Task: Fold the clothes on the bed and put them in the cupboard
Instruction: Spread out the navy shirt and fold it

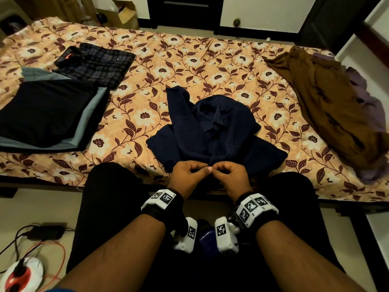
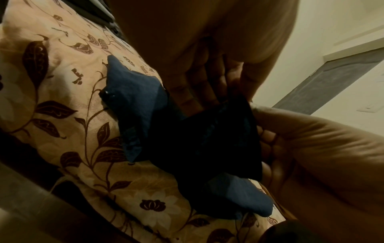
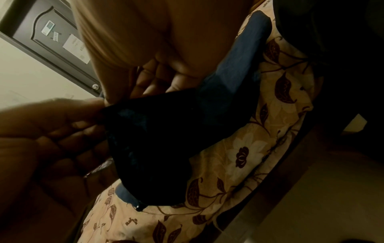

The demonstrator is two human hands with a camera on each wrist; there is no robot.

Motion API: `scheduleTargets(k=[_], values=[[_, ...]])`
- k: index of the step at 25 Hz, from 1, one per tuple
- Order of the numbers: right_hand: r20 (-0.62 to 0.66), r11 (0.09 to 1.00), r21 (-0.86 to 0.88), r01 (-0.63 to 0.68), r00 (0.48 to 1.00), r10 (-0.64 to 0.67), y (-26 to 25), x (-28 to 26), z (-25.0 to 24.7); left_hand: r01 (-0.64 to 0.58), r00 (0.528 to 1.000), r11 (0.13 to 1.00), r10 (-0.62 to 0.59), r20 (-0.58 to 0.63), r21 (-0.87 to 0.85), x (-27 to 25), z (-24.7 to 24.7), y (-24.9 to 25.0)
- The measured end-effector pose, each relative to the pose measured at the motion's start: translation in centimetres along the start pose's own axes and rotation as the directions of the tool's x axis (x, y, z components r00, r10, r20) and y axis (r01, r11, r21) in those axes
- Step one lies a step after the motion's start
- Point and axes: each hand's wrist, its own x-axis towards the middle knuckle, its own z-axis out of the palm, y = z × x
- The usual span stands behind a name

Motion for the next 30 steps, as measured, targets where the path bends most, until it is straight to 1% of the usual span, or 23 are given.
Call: scheduleTargets(k=[2, 5, 7, 9, 10, 11, 12, 13, 14, 15, 16, 17, 18, 19, 21, 22, 23, 24, 25, 26, 27, 29, 30], values=[[0.007, 0.999, -0.031, 0.019, 1.0, -0.018, 0.2, 0.0, 0.0, -0.038, 0.998, 0.996, 0.041, -0.04, 0.086, 0.3, 0.1, -0.4], [0.017, 0.999, -0.037, 0.028, 0.999, -0.028, 0.1, 0.2, 0.2, -0.089, 0.993, 0.977, 0.102, -0.056, 0.195, 0.7, 0.0, -0.6], [0.052, 0.998, -0.026, 0.05, 0.998, -0.048, -0.2, 0.1, 0.4, -0.116, 0.983, 0.961, 0.148, -0.111, 0.25, 0.7, -0.1, -0.5], [0.071, 0.999, 0.005, 0.034, 0.997, -0.035, -0.5, 0.1, 0.6, -0.1, 0.978, 0.969, 0.137, -0.154, 0.226, 0.9, -0.3, -0.4], [0.059, 0.999, 0.049, 0.008, 0.998, -0.011, -0.6, 0.2, 0.6, -0.066, 0.989, 0.984, 0.087, -0.119, 0.167, 1.0, -0.6, -0.4], [0.03, 0.996, 0.094, -0.006, 1.0, 0.003, -0.6, 0.2, 0.4, -0.015, 0.999, 0.995, 0.018, -0.034, 0.098, 1.0, -1.0, -0.4], [-0.02, 0.991, 0.131, 0.004, 1.0, -0.001, -0.6, 0.3, 0.1, 0.04, 0.995, 0.998, -0.044, 0.085, 0.048, 0.9, -1.4, -0.4], [-0.066, 0.99, 0.142, 0.026, 0.998, -0.017, -0.8, 0.5, -0.2, 0.076, 0.977, 0.995, -0.086, 0.195, 0.058, 0.7, -1.7, -0.3], [-0.083, 0.992, 0.123, 0.039, 0.996, -0.028, -0.7, 0.6, -0.6, 0.068, 0.963, 0.992, -0.093, 0.253, 0.108, 0.6, -2.1, -0.4], [-0.069, 0.995, 0.088, 0.05, 0.997, -0.044, -0.9, 0.8, -1.1, 0.029, 0.969, 0.986, -0.068, 0.236, 0.162, 0.6, -2.5, -0.2], [-0.038, 0.998, 0.032, 0.058, 0.998, -0.057, -1.2, 0.8, -1.6, -0.019, 0.988, 0.98, -0.011, 0.151, 0.197, 0.7, -2.9, 0.3], [0.014, 0.996, -0.044, 0.083, 0.996, -0.082, -2.2, 0.9, -2.4, -0.08, 0.997, 0.972, 0.077, 0.024, 0.22, 1.0, -3.4, 1.4], [0.097, 0.985, -0.126, 0.116, 0.99, -0.104, -3.6, 1.1, -3.5, -0.142, 0.981, 0.962, 0.169, -0.098, 0.233, 1.5, -4.0, 3.0], [0.189, 0.969, -0.206, 0.136, 0.977, -0.097, -5.2, 1.5, -4.9, -0.199, 0.947, 0.944, 0.254, -0.196, 0.262, 2.0, -4.6, 5.2], [0.312, 0.891, -0.421, 0.168, 0.95, -0.031, -8.7, 2.4, -8.3, -0.292, 0.851, 0.87, 0.426, -0.307, 0.398, 3.4, -6.4, 9.7], [0.314, 0.839, -0.51, 0.188, 0.949, -0.022, -10.3, 2.8, -9.7, -0.311, 0.804, 0.834, 0.487, -0.341, 0.455, 3.9, -7.4, 11.8], [0.281, 0.83, -0.518, 0.208, 0.958, -0.064, -11.7, 3.0, -10.9, -0.318, 0.772, 0.822, 0.514, -0.374, 0.472, 4.2, -8.2, 13.5], [0.218, 0.862, -0.453, 0.227, 0.966, -0.14, -12.6, 2.9, -11.6, -0.313, 0.764, 0.835, 0.504, -0.403, 0.453, 4.2, -8.6, 14.8], [0.149, 0.902, -0.352, 0.249, 0.967, -0.208, -13.3, 2.4, -11.6, -0.294, 0.776, 0.86, 0.469, -0.422, 0.416, 3.9, -8.7, 15.4], [0.097, 0.925, -0.271, 0.265, 0.964, -0.247, -13.6, 1.7, -10.9, -0.265, 0.808, 0.896, 0.409, -0.425, 0.358, 3.1, -8.3, 15.5], [0.079, 0.93, -0.237, 0.28, 0.96, -0.268, -13.5, 0.8, -9.8, -0.239, 0.851, 0.935, 0.331, -0.408, 0.261, 2.0, -7.5, 15.1], [0.098, 0.898, -0.312, 0.312, 0.95, -0.296, -12.1, -0.6, -7.1, -0.2, 0.928, 0.98, 0.193, -0.32, 0.01, -0.7, -5.3, 13.6], [0.094, 0.886, -0.342, 0.312, 0.95, -0.299, -10.8, -1.1, -5.9, -0.18, 0.951, 0.981, 0.156, -0.268, -0.068, -1.9, -4.5, 12.7]])
